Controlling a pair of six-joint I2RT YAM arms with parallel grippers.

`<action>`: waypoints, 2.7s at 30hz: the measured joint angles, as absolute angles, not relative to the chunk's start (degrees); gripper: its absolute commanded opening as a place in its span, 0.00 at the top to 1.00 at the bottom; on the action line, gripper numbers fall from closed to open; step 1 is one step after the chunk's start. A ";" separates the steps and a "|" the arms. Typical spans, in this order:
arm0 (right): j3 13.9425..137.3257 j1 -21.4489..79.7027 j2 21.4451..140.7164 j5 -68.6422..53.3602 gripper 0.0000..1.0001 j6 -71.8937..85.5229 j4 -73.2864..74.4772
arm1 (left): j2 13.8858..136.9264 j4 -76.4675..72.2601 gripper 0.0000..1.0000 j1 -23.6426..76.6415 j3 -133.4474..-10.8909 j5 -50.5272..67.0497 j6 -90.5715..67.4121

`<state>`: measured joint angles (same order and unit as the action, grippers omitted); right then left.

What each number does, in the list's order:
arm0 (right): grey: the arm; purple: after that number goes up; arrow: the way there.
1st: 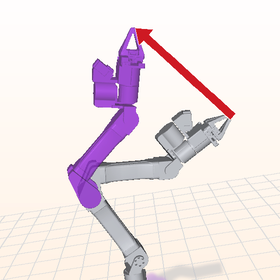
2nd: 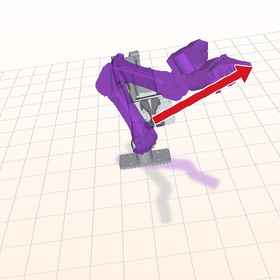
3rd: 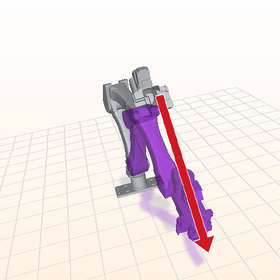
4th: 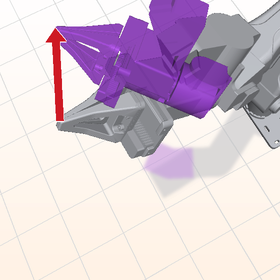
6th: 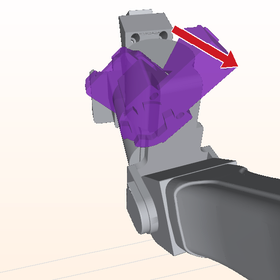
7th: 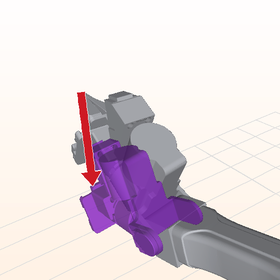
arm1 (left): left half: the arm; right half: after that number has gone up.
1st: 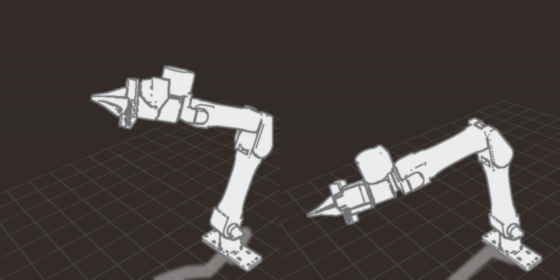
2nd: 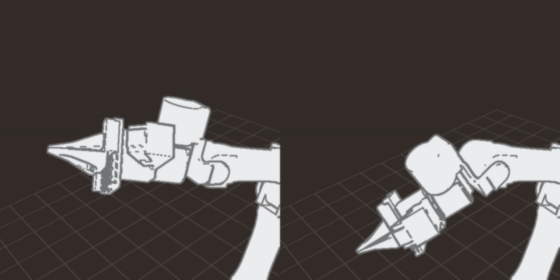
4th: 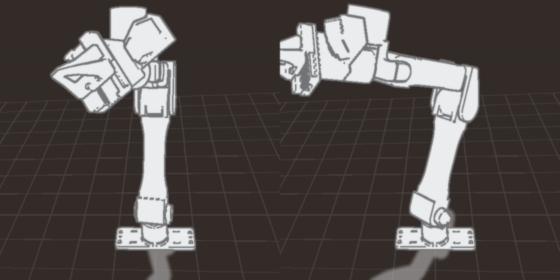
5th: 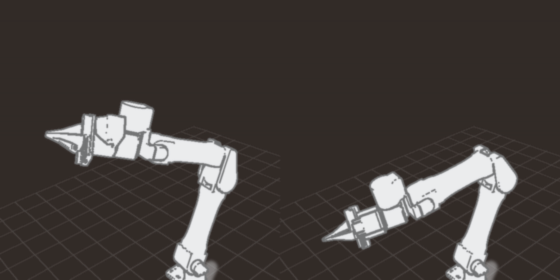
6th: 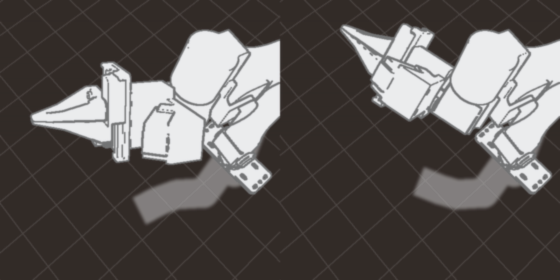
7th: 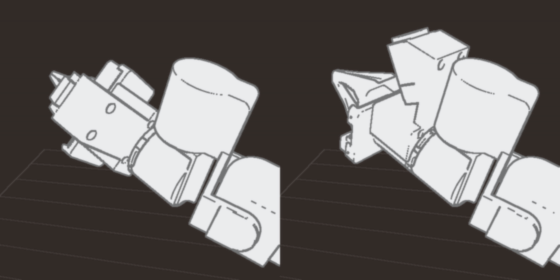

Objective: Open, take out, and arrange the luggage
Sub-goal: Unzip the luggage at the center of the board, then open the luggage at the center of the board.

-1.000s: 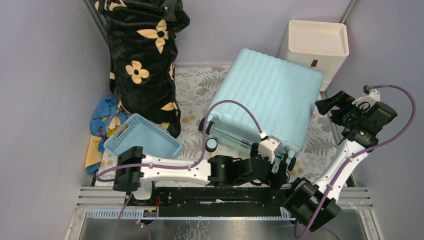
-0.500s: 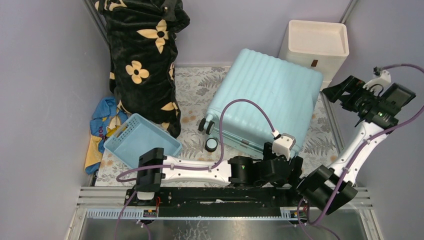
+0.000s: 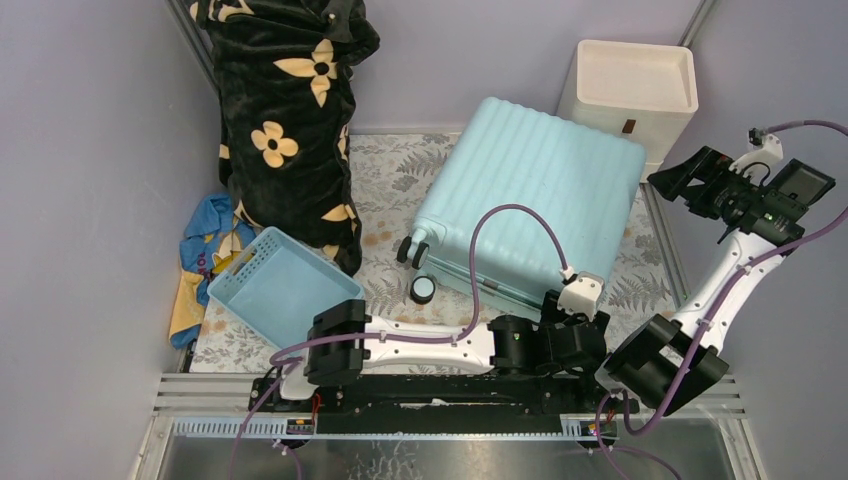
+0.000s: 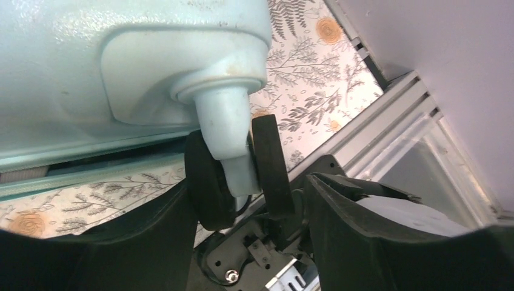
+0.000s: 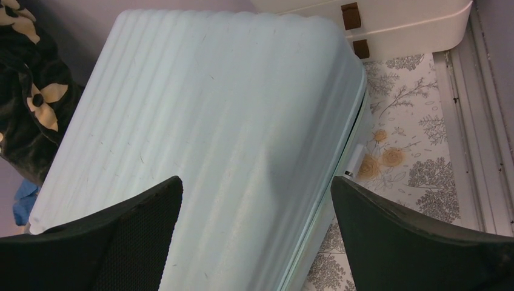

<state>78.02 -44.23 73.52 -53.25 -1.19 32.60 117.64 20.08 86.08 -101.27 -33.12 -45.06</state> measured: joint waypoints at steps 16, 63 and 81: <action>76.75 -45.87 72.95 -51.44 0.02 -9.43 36.40 | 104.64 17.72 1.00 82.28 -90.89 -24.88 -45.56; 54.08 -22.76 73.34 -34.41 0.21 -3.36 23.62 | 71.83 -4.27 1.00 17.54 -81.49 1.87 -53.60; 53.87 -20.62 80.09 -30.89 0.45 -0.99 21.23 | 72.64 -9.28 1.00 4.89 -78.96 8.91 -61.12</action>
<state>53.87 -20.62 80.09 -30.89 -0.99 21.23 72.64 -9.28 4.89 -78.96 8.91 -61.12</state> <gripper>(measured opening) 0.611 0.540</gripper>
